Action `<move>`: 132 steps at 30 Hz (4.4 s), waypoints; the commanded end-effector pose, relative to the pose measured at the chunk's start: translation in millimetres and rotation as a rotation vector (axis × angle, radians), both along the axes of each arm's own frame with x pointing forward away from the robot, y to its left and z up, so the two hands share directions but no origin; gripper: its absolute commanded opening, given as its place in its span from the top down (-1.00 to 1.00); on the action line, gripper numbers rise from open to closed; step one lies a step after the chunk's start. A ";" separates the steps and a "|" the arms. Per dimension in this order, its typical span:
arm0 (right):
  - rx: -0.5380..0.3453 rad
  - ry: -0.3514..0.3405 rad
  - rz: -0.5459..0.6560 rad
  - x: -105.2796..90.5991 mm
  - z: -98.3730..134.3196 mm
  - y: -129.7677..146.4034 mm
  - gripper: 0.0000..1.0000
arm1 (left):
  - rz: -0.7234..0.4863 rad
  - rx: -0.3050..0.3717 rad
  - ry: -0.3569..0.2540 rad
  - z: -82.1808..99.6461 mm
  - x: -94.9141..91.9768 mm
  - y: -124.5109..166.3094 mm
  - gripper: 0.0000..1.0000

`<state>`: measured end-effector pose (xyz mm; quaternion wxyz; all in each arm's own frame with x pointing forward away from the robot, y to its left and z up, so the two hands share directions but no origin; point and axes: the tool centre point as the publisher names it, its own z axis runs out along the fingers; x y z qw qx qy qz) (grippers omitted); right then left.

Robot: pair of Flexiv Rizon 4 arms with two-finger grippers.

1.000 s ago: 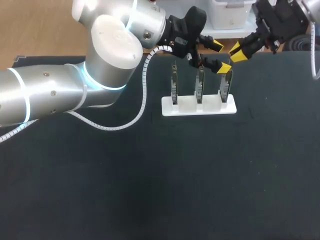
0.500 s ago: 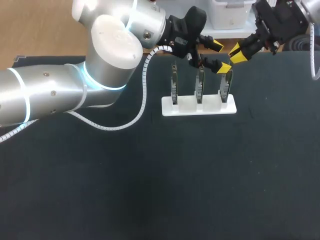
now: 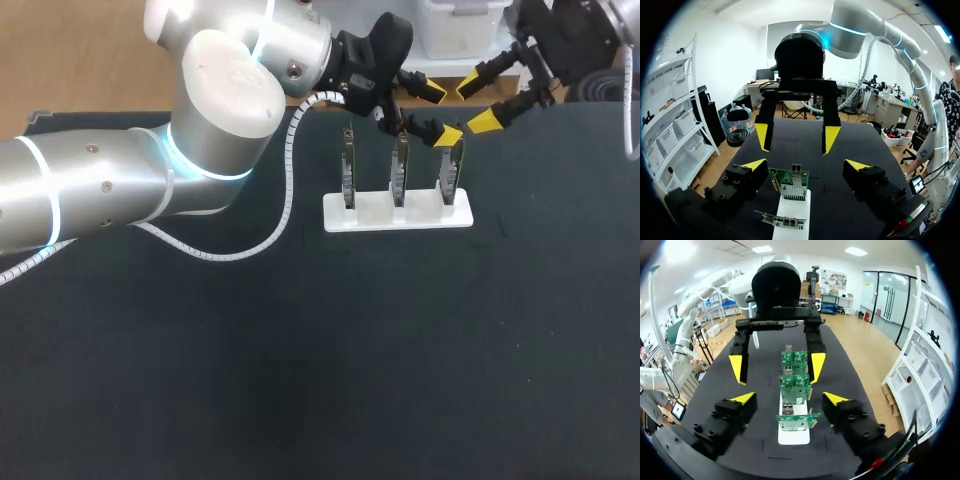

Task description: Pick up the optical module with the left hand, and insert it into the network port with the right hand.

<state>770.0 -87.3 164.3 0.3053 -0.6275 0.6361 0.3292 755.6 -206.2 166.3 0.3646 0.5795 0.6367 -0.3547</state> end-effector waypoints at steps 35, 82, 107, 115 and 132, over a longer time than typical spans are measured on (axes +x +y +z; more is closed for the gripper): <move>0.173 -0.049 0.059 -10.5 16.0 -13.4 1.00 | 0.002 0.004 0.001 0.2 0.4 -1.2 -1.00; 0.127 -0.007 0.091 -6.9 -4.5 13.5 1.00 | 0.002 0.004 0.001 0.2 0.4 -1.2 -1.00; 0.120 0.009 0.086 -7.4 -10.1 13.7 1.00 | 0.002 0.004 0.001 0.2 0.4 -1.2 -1.00; 0.120 0.014 0.087 -7.5 -11.5 13.5 1.00 | 0.002 0.004 0.001 0.2 0.4 -1.2 -1.00; 0.111 0.035 0.086 -6.7 -17.9 12.8 1.00 | 0.002 0.004 0.001 0.2 0.4 -1.2 -1.00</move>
